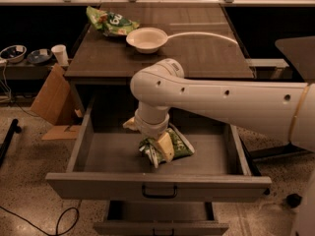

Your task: Pick green jalapeno chip bag from top drawer and place on counter

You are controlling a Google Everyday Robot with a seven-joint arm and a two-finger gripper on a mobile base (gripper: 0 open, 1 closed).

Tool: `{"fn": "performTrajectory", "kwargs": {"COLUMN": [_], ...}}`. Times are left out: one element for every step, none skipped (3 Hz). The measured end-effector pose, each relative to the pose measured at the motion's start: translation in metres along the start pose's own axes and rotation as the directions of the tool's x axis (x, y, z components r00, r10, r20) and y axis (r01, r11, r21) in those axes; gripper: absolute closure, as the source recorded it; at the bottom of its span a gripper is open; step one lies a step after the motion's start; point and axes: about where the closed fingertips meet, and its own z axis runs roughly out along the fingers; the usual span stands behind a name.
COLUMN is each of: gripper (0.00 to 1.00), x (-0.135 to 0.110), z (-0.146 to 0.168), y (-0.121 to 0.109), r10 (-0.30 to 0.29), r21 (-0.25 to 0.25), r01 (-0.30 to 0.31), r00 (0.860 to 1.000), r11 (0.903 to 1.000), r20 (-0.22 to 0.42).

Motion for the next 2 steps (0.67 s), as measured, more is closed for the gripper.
{"fn": "performTrajectory", "kwargs": {"gripper": [0.0,0.0], "x": [0.001,0.018], "z": [0.006,0.026], "y": [-0.012,-0.014], "r10": [0.005,0.031], "r21": [0.004,-0.022], "r01": [-0.005,-0.032], "r00": [1.0,0.999], "r11": [1.0,0.9993], "r20": [-0.009,-0.03]}}
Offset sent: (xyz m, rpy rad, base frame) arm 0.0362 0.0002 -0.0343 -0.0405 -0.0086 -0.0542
